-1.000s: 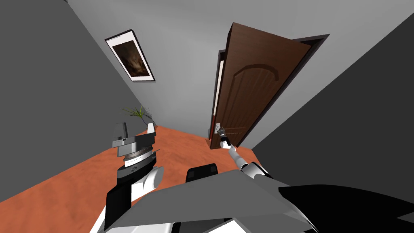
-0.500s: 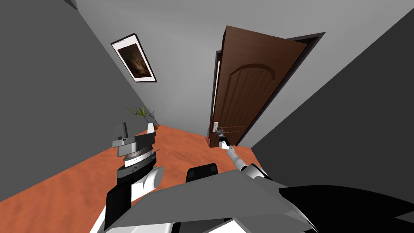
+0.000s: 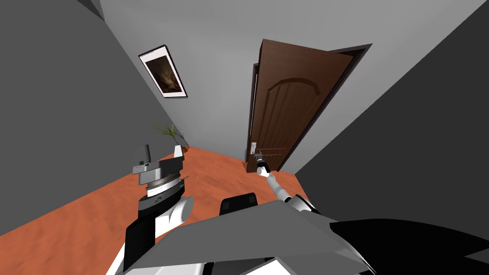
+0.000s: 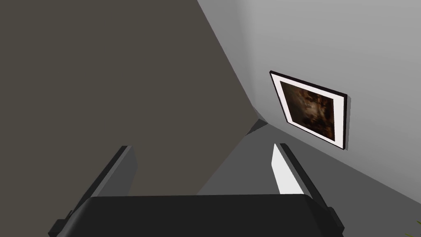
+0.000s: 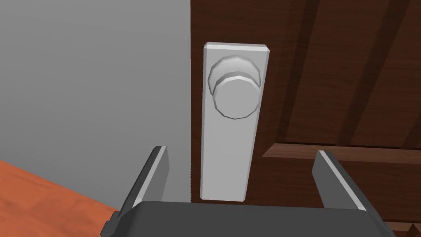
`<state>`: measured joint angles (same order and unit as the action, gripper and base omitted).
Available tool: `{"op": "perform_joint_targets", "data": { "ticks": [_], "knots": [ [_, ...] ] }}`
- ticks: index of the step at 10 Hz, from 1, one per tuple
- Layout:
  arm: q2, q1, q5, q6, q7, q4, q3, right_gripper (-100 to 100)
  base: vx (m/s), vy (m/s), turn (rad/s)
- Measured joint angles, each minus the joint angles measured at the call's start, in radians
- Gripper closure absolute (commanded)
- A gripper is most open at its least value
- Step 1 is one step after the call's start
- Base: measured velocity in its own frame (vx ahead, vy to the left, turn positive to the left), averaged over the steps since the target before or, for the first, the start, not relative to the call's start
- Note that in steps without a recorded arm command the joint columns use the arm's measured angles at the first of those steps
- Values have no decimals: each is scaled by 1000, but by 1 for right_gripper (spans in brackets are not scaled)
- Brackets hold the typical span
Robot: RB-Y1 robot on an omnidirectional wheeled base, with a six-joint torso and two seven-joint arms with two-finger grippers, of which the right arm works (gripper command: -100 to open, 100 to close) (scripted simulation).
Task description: Pull the door open
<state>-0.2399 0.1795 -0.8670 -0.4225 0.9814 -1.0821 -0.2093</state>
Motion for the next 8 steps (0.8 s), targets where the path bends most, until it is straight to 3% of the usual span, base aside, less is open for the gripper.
{"op": "perform_joint_targets", "data": {
  "ticks": [1,2,3,5,6,8],
  "knots": [
    [2,0,-14,3,17,-5,-4,-100,-31,-18,6],
    [2,-1,-15,4,21,-6,-4,-100,92,46,252],
    [-19,-4,-22,6,32,-4,6,-100,131,43,167],
    [-65,-3,-29,-18,82,31,8,-100,187,36,177],
    [-88,-27,-35,-21,97,16,19,-100,210,16,181],
    [-115,-26,-45,-22,113,26,36,-100,135,24,98]
  ]
}}
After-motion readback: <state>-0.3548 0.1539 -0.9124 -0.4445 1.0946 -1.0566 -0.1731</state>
